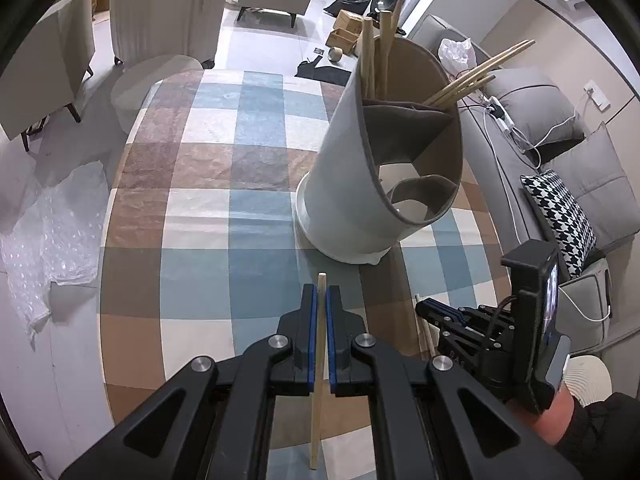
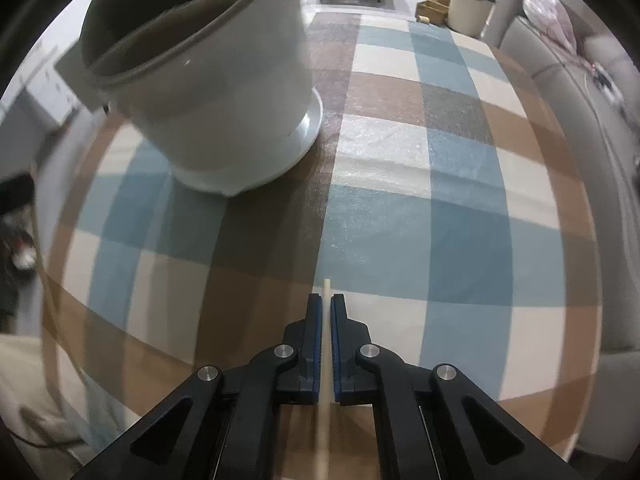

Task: Organize utensils
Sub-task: 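Carry both held chopsticks upright over the white holder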

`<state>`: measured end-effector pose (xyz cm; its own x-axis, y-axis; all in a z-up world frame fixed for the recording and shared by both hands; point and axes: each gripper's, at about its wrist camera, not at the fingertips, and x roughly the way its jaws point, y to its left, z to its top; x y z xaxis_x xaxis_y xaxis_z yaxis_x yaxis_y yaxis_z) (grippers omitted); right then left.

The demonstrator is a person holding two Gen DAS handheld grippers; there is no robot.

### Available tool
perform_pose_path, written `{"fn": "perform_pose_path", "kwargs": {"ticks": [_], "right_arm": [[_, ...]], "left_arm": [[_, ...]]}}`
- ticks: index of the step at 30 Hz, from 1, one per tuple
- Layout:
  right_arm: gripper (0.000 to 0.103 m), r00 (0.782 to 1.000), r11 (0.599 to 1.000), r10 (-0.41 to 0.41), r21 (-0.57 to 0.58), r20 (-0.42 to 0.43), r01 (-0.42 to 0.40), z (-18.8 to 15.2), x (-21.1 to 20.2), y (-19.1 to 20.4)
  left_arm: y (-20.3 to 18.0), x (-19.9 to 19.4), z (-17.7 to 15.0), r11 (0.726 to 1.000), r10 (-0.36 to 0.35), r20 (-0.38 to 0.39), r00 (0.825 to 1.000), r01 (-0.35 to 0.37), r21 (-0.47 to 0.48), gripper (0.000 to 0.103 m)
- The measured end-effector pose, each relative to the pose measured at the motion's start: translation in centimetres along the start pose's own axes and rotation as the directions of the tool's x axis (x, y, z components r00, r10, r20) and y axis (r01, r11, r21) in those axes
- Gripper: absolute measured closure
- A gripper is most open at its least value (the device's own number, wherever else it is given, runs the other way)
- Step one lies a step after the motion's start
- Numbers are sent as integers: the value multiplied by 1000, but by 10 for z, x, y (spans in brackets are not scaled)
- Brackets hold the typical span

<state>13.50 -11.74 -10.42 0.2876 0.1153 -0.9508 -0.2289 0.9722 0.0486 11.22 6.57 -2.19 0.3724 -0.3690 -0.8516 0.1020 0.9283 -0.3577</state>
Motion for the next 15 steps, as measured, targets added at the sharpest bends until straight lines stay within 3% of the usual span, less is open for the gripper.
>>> {"fn": "perform_pose_path", "kwargs": {"ticks": [6, 10, 15], "right_arm": [[100, 987, 993, 80, 69, 139, -90, -7, -31, -25], [100, 940, 982, 152, 63, 307, -179, -13, -76, -31], [100, 891, 975, 196, 18, 409, -223, -24, -114, -14]], "left_arm": [[-13, -4, 3, 1000, -9, 3, 1000, 9, 13, 103], [-26, -16, 5, 999, -18, 28, 999, 17, 34, 103], [-42, -25, 4, 998, -24, 45, 999, 22, 55, 103]]}}
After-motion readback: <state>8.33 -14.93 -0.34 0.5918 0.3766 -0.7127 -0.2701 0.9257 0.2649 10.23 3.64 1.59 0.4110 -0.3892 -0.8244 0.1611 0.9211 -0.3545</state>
